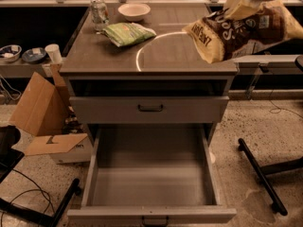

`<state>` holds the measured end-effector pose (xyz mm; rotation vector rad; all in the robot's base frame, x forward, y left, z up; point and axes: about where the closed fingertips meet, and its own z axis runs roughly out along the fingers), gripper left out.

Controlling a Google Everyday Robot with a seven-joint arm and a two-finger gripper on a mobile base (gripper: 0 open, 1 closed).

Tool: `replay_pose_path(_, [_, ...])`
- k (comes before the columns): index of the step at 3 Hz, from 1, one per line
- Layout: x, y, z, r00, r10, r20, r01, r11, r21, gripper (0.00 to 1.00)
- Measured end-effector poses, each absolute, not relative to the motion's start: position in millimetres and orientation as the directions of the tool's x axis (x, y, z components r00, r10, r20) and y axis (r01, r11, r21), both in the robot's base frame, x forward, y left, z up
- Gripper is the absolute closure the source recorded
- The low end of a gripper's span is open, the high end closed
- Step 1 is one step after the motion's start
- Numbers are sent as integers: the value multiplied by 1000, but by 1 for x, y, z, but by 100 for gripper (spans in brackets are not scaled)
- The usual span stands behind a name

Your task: Place brown chip bag into middle drawer

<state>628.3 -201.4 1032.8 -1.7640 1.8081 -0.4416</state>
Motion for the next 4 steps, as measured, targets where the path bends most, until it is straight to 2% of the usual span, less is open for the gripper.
replay_pose_path(1, [592, -194, 1000, 6, -940, -341, -836, 182, -517, 100])
replay_pose_path(3, [564, -121, 932, -8, -715, -699, -894, 318, -315, 100])
replay_pose_path(4, [564, -121, 931, -8, -716, -698, -894, 317, -315, 100])
